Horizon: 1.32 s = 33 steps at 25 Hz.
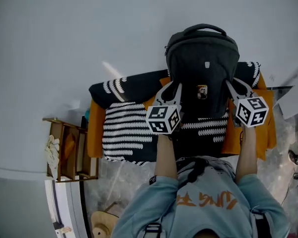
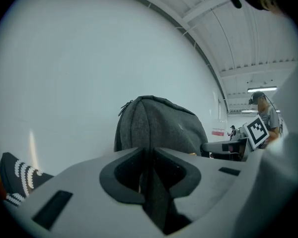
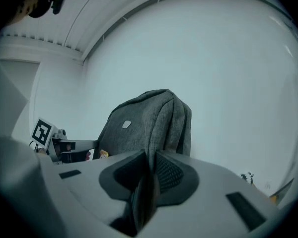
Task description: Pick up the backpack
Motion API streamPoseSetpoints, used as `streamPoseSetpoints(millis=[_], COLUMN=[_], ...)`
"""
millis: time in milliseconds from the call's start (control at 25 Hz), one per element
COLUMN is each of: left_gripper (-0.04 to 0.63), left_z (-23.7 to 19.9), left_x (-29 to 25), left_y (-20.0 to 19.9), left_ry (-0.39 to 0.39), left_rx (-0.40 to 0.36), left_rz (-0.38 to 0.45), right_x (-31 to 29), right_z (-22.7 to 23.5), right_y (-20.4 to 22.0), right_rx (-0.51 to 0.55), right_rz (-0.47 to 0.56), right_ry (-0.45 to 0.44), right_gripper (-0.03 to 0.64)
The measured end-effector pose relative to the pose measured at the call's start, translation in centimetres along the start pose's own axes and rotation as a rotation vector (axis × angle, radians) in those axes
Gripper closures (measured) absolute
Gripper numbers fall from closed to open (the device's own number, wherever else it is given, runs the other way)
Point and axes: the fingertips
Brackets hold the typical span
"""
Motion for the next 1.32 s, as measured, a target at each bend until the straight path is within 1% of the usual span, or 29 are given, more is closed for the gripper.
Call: streamPoseSetpoints(millis=[120, 240, 400, 560, 600, 640, 680, 720, 760, 800, 840, 880, 920, 960, 1000, 1080, 1160, 1240, 1320], left_gripper=[0.520, 0.523, 0.528, 0.537, 0.540, 0.547, 0.575, 0.577, 0.575, 0.575, 0.575, 0.575, 0.575, 0.575, 0.575, 0.575, 0.575, 0.575, 0.575], left_z=[0.1, 0.6, 1.0, 0.3, 0.5, 1.3, 3.0, 5.4, 7.5, 8.7, 8.6, 7.5, 5.9, 4.2, 2.6, 0.8, 0.1, -1.1, -2.8], left_x=[-0.4, -0.2, -0.2, -0.4, -0.4, -0.2, 0.2, 0.6, 0.7, 0.7, 1.1, 1.7, 2.4, 2.6, 2.4, 1.1, 0.1, -0.5, -1.2], left_y=[-2.9, -4.6, -5.5, -5.6, -5.7, -6.4, -7.8, -9.7, -11.7, -13.6, -15.3, -16.6, -17.0, -16.7, -15.7, -13.2, -11.0, -9.7, -8.7], left_ry=[0.014, 0.024, 0.037, 0.027, 0.039, 0.082, 0.161, 0.242, 0.267, 0.225, 0.162, 0.120, 0.101, 0.083, 0.059, 0.027, 0.046, 0.054, 0.039], left_rx=[-0.029, -0.057, -0.075, -0.062, -0.054, -0.042, -0.038, -0.068, -0.153, -0.262, -0.327, -0.320, -0.271, -0.226, -0.205, -0.198, -0.179, -0.165, -0.162], left_rz=[0.050, 0.092, 0.115, 0.114, 0.131, 0.182, 0.266, 0.347, 0.385, 0.394, 0.407, 0.434, 0.458, 0.464, 0.446, 0.376, 0.331, 0.307, 0.284], right_x=[-0.3, -0.2, -0.3, -0.6, -0.6, -0.5, -0.4, -0.4, -0.6, -1.0, -1.8, -2.7, -3.7, -4.8, -5.8, -7.4, -7.8, -8.3, -9.3], right_z=[0.1, 0.2, 0.5, 0.4, 0.6, 0.7, 0.5, -0.1, -1.0, -2.0, -2.8, -3.5, -4.0, -4.0, -3.6, -2.2, -1.4, -1.5, -2.0], right_y=[-2.8, -4.0, -4.5, -5.2, -5.4, -5.4, -5.3, -4.9, -4.2, -3.0, -1.3, 1.1, 3.9, 6.7, 9.1, 12.3, 14.6, 16.0, 16.7], right_rx=[0.008, -0.013, -0.021, -0.016, -0.017, -0.016, -0.004, 0.029, 0.086, 0.149, 0.198, 0.230, 0.252, 0.270, 0.282, 0.276, 0.247, 0.223, 0.209], right_rz=[0.062, 0.092, 0.100, 0.110, 0.114, 0.116, 0.116, 0.109, 0.089, 0.053, 0.001, -0.064, -0.137, -0.211, -0.275, -0.368, -0.420, -0.435, -0.435], right_ry=[-0.007, -0.013, -0.005, 0.003, 0.001, -0.005, -0.018, -0.030, -0.033, -0.028, -0.026, -0.029, -0.033, -0.035, -0.034, -0.021, -0.004, -0.011, -0.029], right_gripper=[0.538, 0.537, 0.538, 0.538, 0.538, 0.538, 0.538, 0.538, 0.537, 0.537, 0.537, 0.537, 0.539, 0.540, 0.541, 0.543, 0.543, 0.545, 0.546])
Point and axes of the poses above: the fingertips, and each gripper's own axes: x backward along the fingers, z to its right, y out of its underside, and after that the axes turned 6 degrees about y, right-handed
